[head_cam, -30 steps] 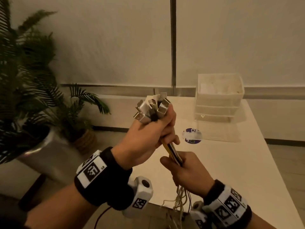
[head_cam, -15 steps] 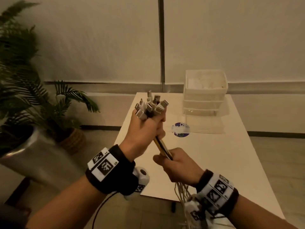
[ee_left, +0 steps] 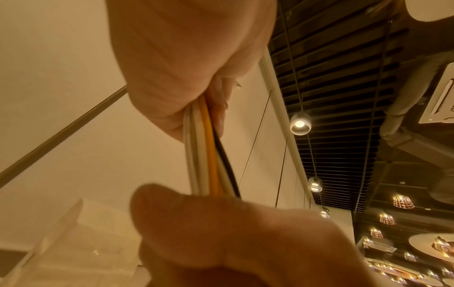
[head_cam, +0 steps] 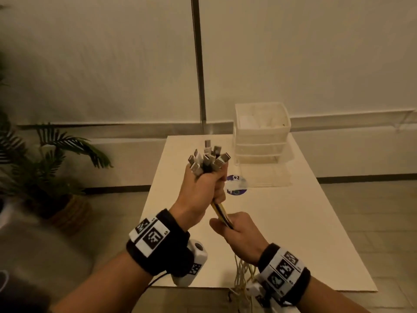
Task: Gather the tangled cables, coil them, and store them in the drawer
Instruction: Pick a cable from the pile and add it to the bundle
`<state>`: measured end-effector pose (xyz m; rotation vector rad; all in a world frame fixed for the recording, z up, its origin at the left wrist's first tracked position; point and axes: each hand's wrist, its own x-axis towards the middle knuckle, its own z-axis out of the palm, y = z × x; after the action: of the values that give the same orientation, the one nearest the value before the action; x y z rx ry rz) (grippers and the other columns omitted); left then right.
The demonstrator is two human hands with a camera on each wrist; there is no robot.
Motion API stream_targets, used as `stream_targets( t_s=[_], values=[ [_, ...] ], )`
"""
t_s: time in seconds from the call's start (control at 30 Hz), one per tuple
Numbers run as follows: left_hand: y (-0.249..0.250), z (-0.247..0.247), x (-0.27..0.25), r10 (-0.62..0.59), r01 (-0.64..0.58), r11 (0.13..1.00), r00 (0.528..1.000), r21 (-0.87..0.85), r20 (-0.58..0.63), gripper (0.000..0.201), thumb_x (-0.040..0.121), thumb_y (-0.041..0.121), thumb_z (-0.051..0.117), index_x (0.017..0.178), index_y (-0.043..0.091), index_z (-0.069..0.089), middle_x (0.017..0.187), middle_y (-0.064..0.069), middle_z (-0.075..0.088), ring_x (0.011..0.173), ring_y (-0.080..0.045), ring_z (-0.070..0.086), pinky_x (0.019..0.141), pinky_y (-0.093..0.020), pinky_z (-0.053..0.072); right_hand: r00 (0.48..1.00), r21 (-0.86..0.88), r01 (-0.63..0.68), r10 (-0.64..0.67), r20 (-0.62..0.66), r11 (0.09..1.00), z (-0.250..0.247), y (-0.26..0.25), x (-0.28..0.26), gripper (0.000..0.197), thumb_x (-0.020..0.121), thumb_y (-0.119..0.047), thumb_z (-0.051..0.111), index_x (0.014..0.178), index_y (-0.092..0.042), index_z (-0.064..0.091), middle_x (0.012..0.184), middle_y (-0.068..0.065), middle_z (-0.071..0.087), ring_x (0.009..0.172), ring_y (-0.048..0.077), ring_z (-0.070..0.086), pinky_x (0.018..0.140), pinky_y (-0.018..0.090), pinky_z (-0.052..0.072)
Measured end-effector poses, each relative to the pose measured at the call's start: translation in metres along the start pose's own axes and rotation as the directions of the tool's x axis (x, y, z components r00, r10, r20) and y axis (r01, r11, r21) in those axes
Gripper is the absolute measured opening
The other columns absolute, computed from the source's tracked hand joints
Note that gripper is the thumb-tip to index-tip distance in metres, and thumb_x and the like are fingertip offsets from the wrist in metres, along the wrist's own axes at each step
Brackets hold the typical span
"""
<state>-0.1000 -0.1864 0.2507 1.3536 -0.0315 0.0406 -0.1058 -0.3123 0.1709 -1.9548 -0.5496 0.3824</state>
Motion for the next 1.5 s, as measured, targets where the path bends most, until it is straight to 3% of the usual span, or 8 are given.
stream_targets(
  t_s=[0.13, 0.23, 0.4, 0.57, 0.8, 1.07, 1.2, 1.5],
  values=[
    [-0.009, 0.001, -0.002, -0.06, 0.06, 0.997, 0.998, -0.039, 0.003, 0.034, 0.089, 0.014, 0.054, 0.057, 0.019, 0.044, 0.052, 0.001, 0.024, 0.043, -0.012, 0.014, 0.046, -0.025, 0.013, 0.982, -0.24, 0.029, 0.017, 0.187, 0.97, -0.027, -0.009, -0.016, 0.026, 0.081, -0.052, 0.055, 0.092, -0.028, 0.051, 0.094, -0.007, 0.062, 0.079, 0.011, 0.057, 0.077, 0.04, 0.049],
    [-0.013, 0.0, -0.001, -0.078, 0.081, 0.993, 0.996, 0.084, -0.031, 0.042, 0.093, 0.014, 0.06, 0.053, 0.021, 0.048, 0.054, -0.007, 0.025, 0.041, -0.014, 0.019, 0.045, -0.023, 0.019, 0.958, -0.484, 0.284, -0.271, 0.098, 0.828, -0.072, -0.041, -0.031, 0.072, 0.081, -0.031, 0.062, 0.141, -0.028, 0.023, 0.142, -0.009, 0.037, 0.128, 0.004, 0.038, 0.111, 0.024, 0.032],
    [0.002, 0.006, 0.006, -0.059, 0.062, 0.996, 0.998, 0.071, -0.038, 0.03, 0.09, 0.02, 0.058, 0.061, 0.017, 0.053, 0.054, -0.004, 0.031, 0.041, -0.014, 0.024, 0.044, -0.023, 0.023, 0.62, -0.767, 0.546, -0.778, 0.1, 0.336, -0.1, -0.101, -0.023, 0.034, 0.074, -0.003, 0.048, 0.107, -0.01, 0.05, 0.101, 0.01, 0.059, 0.09, 0.023, 0.055, 0.078, 0.028, 0.049],
    [0.038, 0.008, 0.02, -0.053, 0.045, 0.985, 0.998, -0.164, -0.043, 0.037, 0.099, 0.03, 0.055, 0.067, 0.015, 0.043, 0.051, 0.005, 0.03, 0.044, -0.011, 0.021, 0.044, -0.025, 0.024, 0.935, 0.007, 0.206, -0.195, -0.297, 0.979, -0.097, -0.084, 0.002, 0.011, 0.075, -0.009, 0.062, 0.072, -0.015, 0.053, 0.064, 0.008, 0.058, 0.058, 0.024, 0.054, 0.065, 0.039, 0.052],
    [0.074, 0.015, 0.021, 0.057, -0.068, 0.96, 0.997, -0.273, -0.048, 0.035, 0.087, 0.044, 0.055, 0.067, 0.016, 0.046, 0.052, 0.006, 0.027, 0.044, -0.008, 0.021, 0.046, -0.023, 0.027, 0.929, 0.512, -0.269, 0.079, 0.363, 0.816, -0.021, -0.038, -0.002, 0.062, 0.078, -0.06, 0.053, 0.122, -0.018, 0.062, 0.126, -0.002, 0.065, 0.117, 0.015, 0.059, 0.091, 0.031, 0.054],
    [0.035, 0.014, 0.002, -0.062, 0.02, 0.937, 0.992, -0.349, -0.109, 0.038, 0.083, 0.048, 0.052, 0.069, 0.014, 0.043, 0.051, 0.001, 0.02, 0.048, -0.013, 0.024, 0.053, -0.024, 0.039, 0.999, 0.999, -0.03, 0.044, 0.029, 0.024, -0.029, -0.051, 0.009, 0.082, 0.068, -0.052, 0.079, 0.131, -0.007, 0.055, 0.137, 0.012, 0.056, 0.129, 0.033, 0.049, 0.113, 0.053, 0.029],
    [0.007, 0.004, -0.002, -0.155, 0.107, 0.959, 0.973, -0.262, -0.169, 0.024, 0.083, 0.033, 0.059, 0.074, 0.013, 0.048, 0.054, 0.0, 0.025, 0.049, -0.011, 0.022, 0.051, -0.022, 0.039, 0.953, 0.998, 0.047, 0.301, -0.033, -0.04, -0.047, -0.061, 0.019, 0.037, 0.079, -0.042, 0.065, 0.067, -0.009, 0.053, 0.075, 0.01, 0.06, 0.079, 0.024, 0.066, 0.081, 0.038, 0.049],
    [0.004, -0.011, -0.014, -0.241, 0.212, 0.93, 0.969, -0.3, -0.061, 0.021, 0.082, 0.029, 0.061, 0.074, 0.011, 0.052, 0.058, -0.003, 0.031, 0.046, -0.011, 0.035, 0.055, -0.023, 0.041, 0.916, 0.999, 0.015, 0.399, -0.029, 0.037, -0.054, -0.06, 0.009, 0.042, 0.087, -0.047, 0.058, 0.064, -0.013, 0.051, 0.066, 0.005, 0.048, 0.072, 0.023, 0.051, 0.078, 0.044, 0.053]
  ],
)
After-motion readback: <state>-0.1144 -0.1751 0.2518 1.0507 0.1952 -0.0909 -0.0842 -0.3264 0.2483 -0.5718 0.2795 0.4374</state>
